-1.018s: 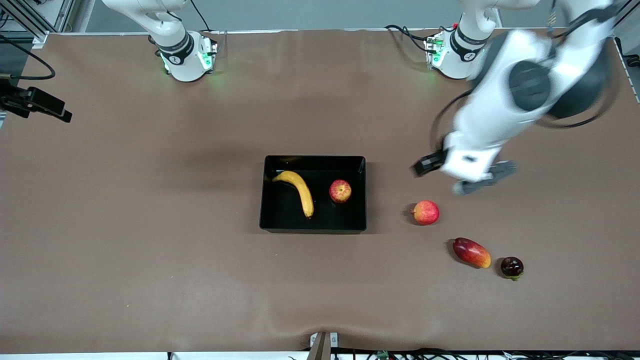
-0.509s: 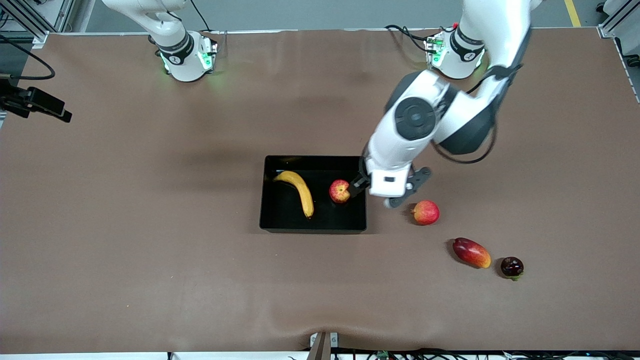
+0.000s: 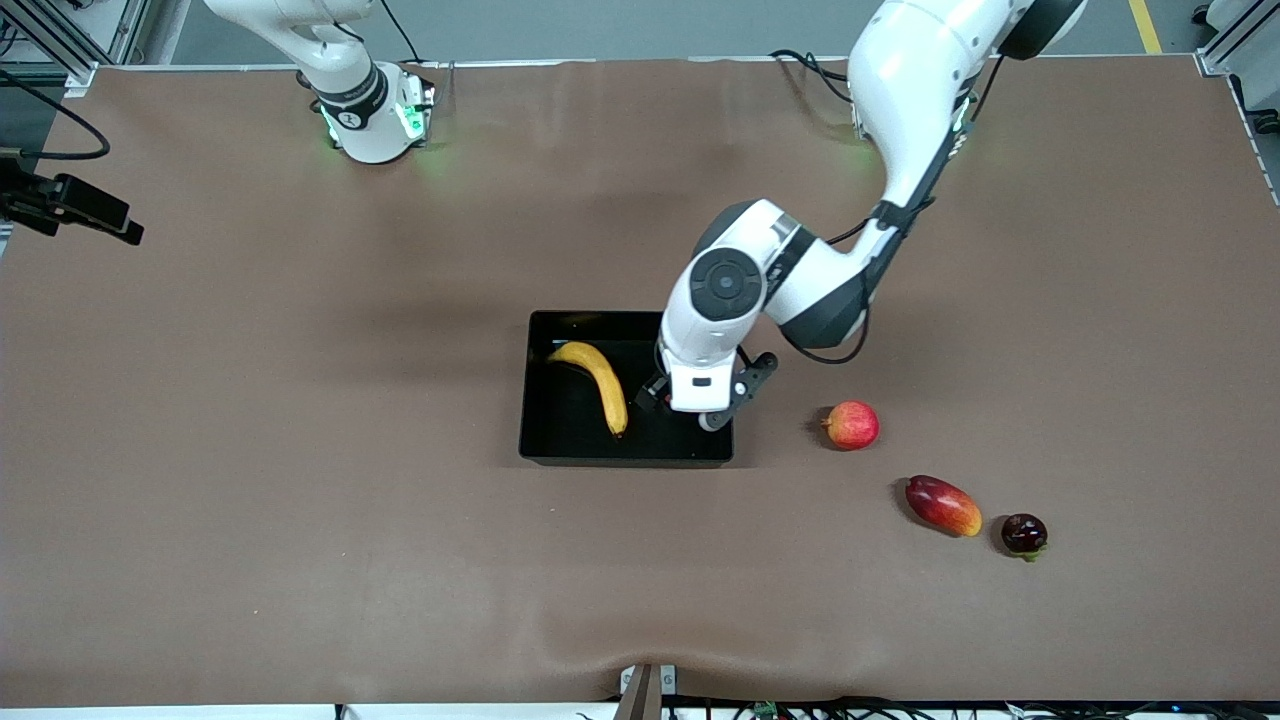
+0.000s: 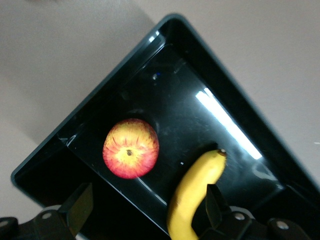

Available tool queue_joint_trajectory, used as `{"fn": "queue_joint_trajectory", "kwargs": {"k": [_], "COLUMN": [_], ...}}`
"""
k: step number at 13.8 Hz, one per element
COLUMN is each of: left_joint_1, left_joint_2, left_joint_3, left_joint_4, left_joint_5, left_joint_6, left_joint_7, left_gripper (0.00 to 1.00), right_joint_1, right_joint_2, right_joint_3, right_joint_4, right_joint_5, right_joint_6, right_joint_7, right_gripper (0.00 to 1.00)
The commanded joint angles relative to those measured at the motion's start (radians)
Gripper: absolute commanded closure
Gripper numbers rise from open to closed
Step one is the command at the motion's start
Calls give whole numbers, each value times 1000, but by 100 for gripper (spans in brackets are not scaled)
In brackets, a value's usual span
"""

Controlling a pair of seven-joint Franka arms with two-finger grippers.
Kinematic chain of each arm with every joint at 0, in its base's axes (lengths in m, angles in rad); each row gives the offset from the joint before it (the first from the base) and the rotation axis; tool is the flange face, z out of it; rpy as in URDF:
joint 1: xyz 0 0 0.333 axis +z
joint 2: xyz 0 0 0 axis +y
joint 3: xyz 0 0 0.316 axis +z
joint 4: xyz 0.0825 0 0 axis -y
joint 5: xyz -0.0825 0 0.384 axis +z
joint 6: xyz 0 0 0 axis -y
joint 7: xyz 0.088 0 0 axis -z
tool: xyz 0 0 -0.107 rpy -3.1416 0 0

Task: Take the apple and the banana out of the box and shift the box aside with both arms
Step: 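Lower the left gripper into the box and grasp the small apple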

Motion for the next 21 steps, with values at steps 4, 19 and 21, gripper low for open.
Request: {"fn": "queue_joint_trajectory", "kwargs": {"k": [4, 19, 21], "left_joint_1": [-35, 12, 84], "left_joint_2": [105, -138, -221], "left_joint_3": [14, 15, 15], "left_joint_4": [19, 27, 21], "left_joint_5": [100, 149, 148], "left_joint_6": [3, -152, -253], "left_joint_7": [-36, 20, 116], "left_gripper": [0, 100, 100], "right_joint_1": [-45, -55, -55], "right_joint_2": [-1, 5, 5], "right_joint_3": [3, 4, 4], "right_joint_4": [-1, -1, -1], "right_joint_5": [14, 16, 16], "right_joint_6": [-1, -11, -11], "right_joint_7": [9, 9, 8], "right_gripper": [0, 0, 0]}}
